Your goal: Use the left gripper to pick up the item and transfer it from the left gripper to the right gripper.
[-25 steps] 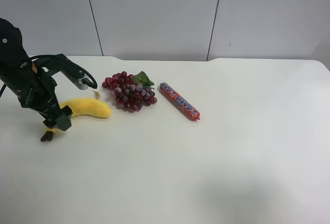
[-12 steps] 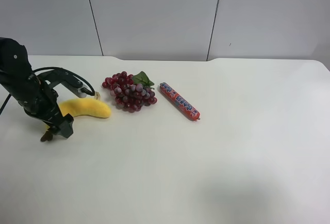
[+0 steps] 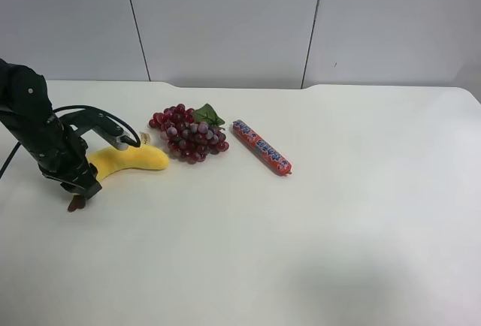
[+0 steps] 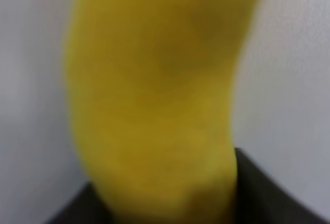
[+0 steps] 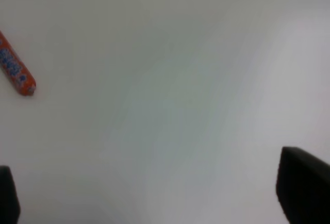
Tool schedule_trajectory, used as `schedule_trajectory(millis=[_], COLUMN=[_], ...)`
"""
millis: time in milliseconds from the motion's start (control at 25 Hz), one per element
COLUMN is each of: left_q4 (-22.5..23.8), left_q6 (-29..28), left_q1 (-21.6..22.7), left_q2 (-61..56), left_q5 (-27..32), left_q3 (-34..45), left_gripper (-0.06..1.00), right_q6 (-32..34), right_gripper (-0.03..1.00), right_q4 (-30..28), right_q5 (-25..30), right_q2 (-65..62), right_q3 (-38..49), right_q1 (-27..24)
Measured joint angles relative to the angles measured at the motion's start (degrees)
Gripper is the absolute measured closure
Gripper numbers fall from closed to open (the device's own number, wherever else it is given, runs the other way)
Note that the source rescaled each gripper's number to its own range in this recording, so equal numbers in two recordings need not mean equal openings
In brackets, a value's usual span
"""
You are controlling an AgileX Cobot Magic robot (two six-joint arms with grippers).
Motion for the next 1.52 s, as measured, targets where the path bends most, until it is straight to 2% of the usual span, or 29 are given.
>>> schedule_trajectory(millis=[80, 120, 440, 720, 840, 960, 1080, 1280, 1520], left_q4=[0.11, 0.12, -0.11, -2.16, -1.57, 0.36, 0.9, 0.92, 0.77], left_q6=[0.0, 0.0, 0.0, -0.05, -1.85, -6.82, -10.66, -14.75, -18.05], left_q1=[0.0, 0.0, 0.0, -1.02, -5.04, -10.07, -15.8, -26.68, -35.7], left_q2=[0.0, -0.07, -8.51, -21.37, -24.36, -24.78, -24.59, -22.47, -18.22], left_q5=[-0.05, -0.05, 1.8, 15.6, 22.39, 29.82, 33.79, 36.08, 36.59], left_q3=[0.0, 0.0, 0.0, -7.19, -12.03, -16.28, -18.69, -19.35, -19.67], left_gripper=[0.92, 0.94, 0.94, 0.94, 0.94, 0.94, 0.94, 0.94, 0.94], right_q6=[0.0, 0.0, 0.0, 0.0, 0.0, 0.0, 0.0, 0.0, 0.0], right_gripper=[-0.03, -0.03, -0.03, -0.03, -0.03, -0.03, -0.03, -0.03, -0.03], right_q4=[0.0, 0.0, 0.0, 0.0, 0.0, 0.0, 0.0, 0.0, 0.0], right_q5=[0.0, 0.0, 0.0, 0.0, 0.0, 0.0, 0.0, 0.0, 0.0], right_q2=[0.0, 0.0, 0.0, 0.0, 0.0, 0.0, 0.0, 0.0, 0.0], right_q3=[0.0, 0.0, 0.0, 0.0, 0.0, 0.0, 0.0, 0.0, 0.0], right_q1=[0.0, 0.0, 0.0, 0.0, 0.0, 0.0, 0.0, 0.0, 0.0])
